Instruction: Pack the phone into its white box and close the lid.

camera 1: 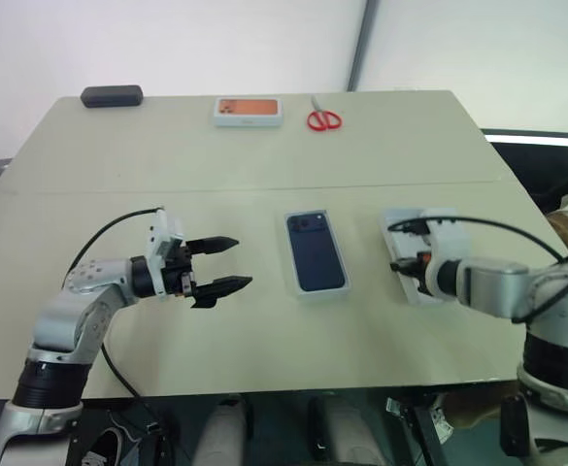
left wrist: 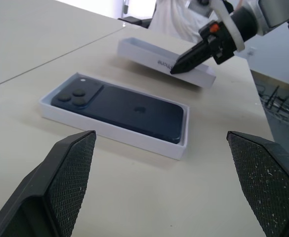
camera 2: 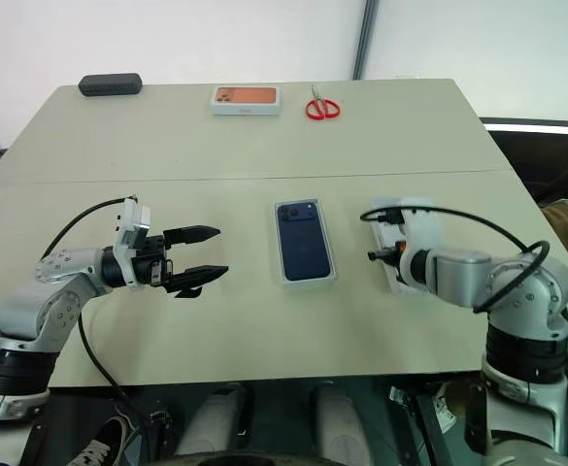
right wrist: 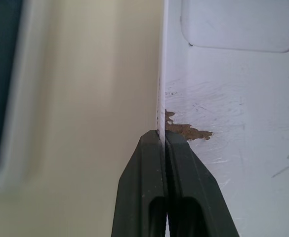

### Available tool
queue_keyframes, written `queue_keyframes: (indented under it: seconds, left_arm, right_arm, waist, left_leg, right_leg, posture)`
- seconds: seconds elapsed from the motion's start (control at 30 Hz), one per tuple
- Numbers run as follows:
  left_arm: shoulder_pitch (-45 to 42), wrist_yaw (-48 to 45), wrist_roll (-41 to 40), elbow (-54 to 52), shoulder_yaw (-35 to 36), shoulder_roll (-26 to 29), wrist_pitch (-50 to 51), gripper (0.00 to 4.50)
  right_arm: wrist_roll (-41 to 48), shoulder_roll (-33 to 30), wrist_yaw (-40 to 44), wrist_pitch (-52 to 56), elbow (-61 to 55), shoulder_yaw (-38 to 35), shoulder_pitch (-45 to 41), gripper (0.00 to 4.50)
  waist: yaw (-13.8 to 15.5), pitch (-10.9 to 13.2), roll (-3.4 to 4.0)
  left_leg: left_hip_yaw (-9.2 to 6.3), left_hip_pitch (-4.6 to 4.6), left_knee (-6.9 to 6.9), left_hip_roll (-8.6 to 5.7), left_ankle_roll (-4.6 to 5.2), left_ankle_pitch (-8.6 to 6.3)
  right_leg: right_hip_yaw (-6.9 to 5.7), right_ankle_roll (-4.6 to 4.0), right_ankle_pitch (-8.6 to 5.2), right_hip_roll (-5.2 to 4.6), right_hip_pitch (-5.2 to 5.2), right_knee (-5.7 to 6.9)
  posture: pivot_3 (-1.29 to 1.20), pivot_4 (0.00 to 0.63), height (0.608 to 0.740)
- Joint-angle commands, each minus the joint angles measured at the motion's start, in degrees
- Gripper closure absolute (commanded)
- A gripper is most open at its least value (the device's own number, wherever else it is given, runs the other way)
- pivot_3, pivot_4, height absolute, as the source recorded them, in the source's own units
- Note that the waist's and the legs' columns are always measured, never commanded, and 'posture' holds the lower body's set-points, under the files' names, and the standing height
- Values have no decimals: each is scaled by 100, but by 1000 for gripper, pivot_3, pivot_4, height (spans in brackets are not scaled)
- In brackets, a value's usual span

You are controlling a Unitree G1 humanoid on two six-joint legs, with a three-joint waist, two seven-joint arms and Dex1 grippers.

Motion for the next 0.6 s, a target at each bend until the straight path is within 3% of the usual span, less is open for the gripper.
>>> queue_keyframes:
  seconds: [0.03,0.17,0.33,0.6]
  left_arm:
    - [-177,283,55,-74,169,-127,-199,0]
    - [-202,383,-5,-102,219,-150,-147,0]
    - [-237,532,-6,-99,256,-207,-143,0]
    - [-485,1006,226,54,283,-538,-526,0]
  right_arm:
    - [791,626,353,-858,235,-538,-639,4426]
    - [2394,1021,-87,-1421,685,-600,-815,4426]
    - [4299,1000,-655,-2189,771,80,-554,4426]
    - [4573,903,82,-2394,661,893,234,4426]
  waist:
    - [-18,3,6]
    - [32,3,4]
    - [21,4,7]
    - [24,5,8]
  left_leg:
    - [1,-2,0,1,0,0]
    - [-1,-4,0,0,3,-2]
    - [3,-7,1,-4,6,-3]
    - [1,-5,7,-2,6,-3]
  right_leg:
    - [2,0,1,0,-4,4]
    - [0,0,1,-4,-5,9]
    - [0,0,1,-12,-7,9]
    - [1,-1,1,-6,-7,14]
  posture:
    - [0,150,740]
    - [0,150,740]
    - [0,150,740]
    - [0,150,740]
